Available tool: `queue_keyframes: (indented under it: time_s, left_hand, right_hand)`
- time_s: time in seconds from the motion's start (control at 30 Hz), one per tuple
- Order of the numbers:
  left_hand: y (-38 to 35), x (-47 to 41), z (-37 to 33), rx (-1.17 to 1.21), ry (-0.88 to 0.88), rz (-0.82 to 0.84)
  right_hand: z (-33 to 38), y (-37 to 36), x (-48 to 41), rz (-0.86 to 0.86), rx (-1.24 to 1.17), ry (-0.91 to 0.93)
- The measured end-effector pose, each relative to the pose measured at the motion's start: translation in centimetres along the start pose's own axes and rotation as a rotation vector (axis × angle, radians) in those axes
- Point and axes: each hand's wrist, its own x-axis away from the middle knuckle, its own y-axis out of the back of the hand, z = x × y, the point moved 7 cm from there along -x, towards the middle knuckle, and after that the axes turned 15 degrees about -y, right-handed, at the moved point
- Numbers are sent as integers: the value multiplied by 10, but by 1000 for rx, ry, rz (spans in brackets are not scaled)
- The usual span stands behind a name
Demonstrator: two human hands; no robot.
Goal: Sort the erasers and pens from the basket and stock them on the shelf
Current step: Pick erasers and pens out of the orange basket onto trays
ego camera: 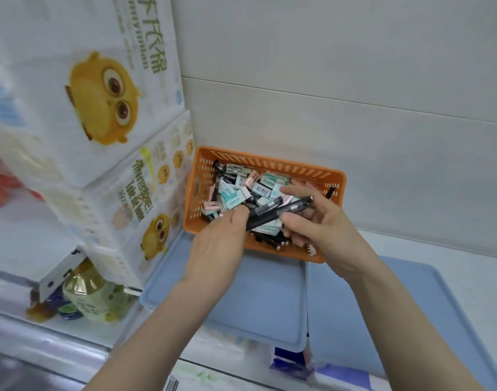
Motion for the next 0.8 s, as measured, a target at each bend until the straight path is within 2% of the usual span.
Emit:
queue_keyframes:
  time_s: [0.07, 0.13, 0.23, 0.33, 0.4, 0.47, 0.6, 0.73, 0.8]
  left_hand:
    - [-12, 7, -7, 131, -7, 38]
    - [-16, 14, -15, 240, -63, 27]
    - [-26, 24, -18, 374, -48, 82]
    - [-25, 33, -16, 411, 4, 107]
    - [-17, 42, -5, 371, 53, 59]
    - [-12, 63, 19, 248, 142, 60]
    - [-14, 119, 71, -6, 279, 136]
    - [-40, 114, 85, -135, 305, 377]
    - [-47, 88, 76, -197, 218, 356]
  right_hand:
    - [-8, -6, 0, -36, -65, 30]
    - [-21, -13, -1, -33, -109, -18]
    - [-37, -30, -5, 84, -92, -111]
    - [-42, -37, -7, 107, -55, -119]
    - [-40, -37, -8, 91, -73, -103]
    - [-36, -27, -9, -7, -6, -44]
    - [-29, -2, -14, -278, 377, 113]
    - [-27, -6, -26, -343, 597, 155]
    - [-25, -13, -30, -347, 649, 179]
